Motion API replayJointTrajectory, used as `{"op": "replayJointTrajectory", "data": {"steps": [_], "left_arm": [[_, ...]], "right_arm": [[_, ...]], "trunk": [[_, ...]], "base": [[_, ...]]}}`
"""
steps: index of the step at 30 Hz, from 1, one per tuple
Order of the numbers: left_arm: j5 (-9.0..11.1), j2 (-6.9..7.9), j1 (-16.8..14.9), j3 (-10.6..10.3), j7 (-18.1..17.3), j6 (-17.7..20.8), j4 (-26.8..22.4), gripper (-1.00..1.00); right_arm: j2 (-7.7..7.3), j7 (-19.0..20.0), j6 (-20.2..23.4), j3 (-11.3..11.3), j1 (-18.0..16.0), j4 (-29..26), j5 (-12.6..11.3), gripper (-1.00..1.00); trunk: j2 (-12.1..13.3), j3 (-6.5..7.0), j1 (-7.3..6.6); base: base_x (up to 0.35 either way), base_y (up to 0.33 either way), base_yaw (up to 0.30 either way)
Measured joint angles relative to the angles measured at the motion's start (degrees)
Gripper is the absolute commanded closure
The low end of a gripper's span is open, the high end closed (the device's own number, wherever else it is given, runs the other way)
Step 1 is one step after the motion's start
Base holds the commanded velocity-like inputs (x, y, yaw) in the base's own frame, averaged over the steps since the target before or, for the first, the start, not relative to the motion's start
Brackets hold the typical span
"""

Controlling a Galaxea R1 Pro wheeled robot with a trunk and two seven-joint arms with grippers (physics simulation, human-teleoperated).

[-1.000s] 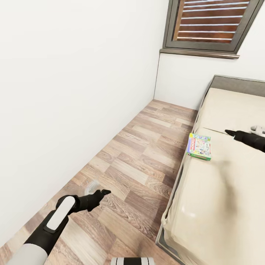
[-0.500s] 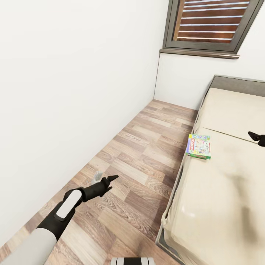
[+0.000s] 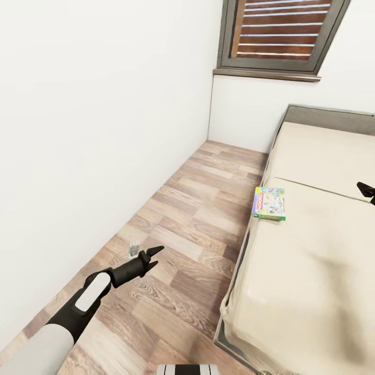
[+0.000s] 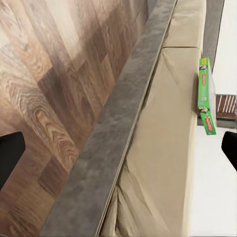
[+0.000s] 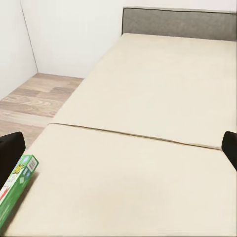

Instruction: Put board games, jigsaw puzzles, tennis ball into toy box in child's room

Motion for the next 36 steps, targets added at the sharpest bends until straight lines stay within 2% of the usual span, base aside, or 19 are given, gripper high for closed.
{"op": "replayJointTrajectory", "data": {"steps": [5,6,7,13,17,19,22,25,31,36], "left_arm": [[0.01,-0.03,0.0,0.05,-0.12,0.09,0.02,-1.0],[0.0,0.12,0.01,0.16,-0.26,0.12,0.0,-1.0],[0.01,0.14,0.02,0.18,-0.27,0.13,-0.01,-1.0],[0.02,0.1,0.02,-0.08,-0.12,0.07,-0.17,-1.0],[0.01,0.18,0.07,0.01,-0.21,0.03,-0.23,-1.0],[0.04,0.35,0.13,0.1,-0.22,0.06,-0.09,-1.0],[0.17,0.84,0.64,0.16,-0.05,0.38,0.16,-1.0],[0.54,1.97,1.94,0.27,-0.1,0.79,0.25,-1.0],[1.05,5.28,4.52,0.38,-0.59,1.19,-0.36,-1.0],[1.1,6.15,5.21,0.41,-0.79,1.25,-0.54,-1.0]], "right_arm": [[0.1,-0.03,0.11,-0.13,0.07,-0.57,0.03,-1.0],[0.95,0.03,0.14,-0.15,0.08,-1.16,0.01,-1.0],[1.14,0.04,0.13,-0.16,0.2,-1.33,0.05,-1.0],[1.31,0.21,-0.06,-0.15,1.1,-1.96,0.1,-1.0],[1.3,0.45,0.09,-0.15,1.62,-2.92,0.1,-1.0],[1.37,0.51,0.28,-0.21,2.81,-5.22,0.02,-1.0],[1.47,0.5,2.99,-1.33,4.96,-8.16,-0.39,-1.0],[1.49,0.48,6.62,-2.44,5.96,-9.46,-0.71,-1.0],[1.52,0.43,8.93,-2.99,6.57,-10.17,-0.89,-1.0],[1.54,0.38,9.36,-3.01,6.7,-10.32,-0.89,-1.0]], "trunk": [[0.0,0.0,0.0],[0.0,0.0,0.0],[0.0,0.0,0.0],[0.0,0.0,-0.01],[0.0,0.0,0.0],[0.0,0.01,0.0],[0.0,0.14,0.0],[0.0,0.35,0.0],[0.0,0.87,0.0],[0.79,1.68,-0.44]], "base": [[0.0,0.159,-0.257],[0.0,0.315,-0.066],[0.0,0.317,-0.053],[0.046,0.292,-0.022],[0.035,0.082,-0.003],[0.013,0.031,-0.001],[0.006,0.015,-0.017],[0.003,0.006,-0.046],[0.001,0.002,-0.062],[0.0,0.001,-0.067]]}}
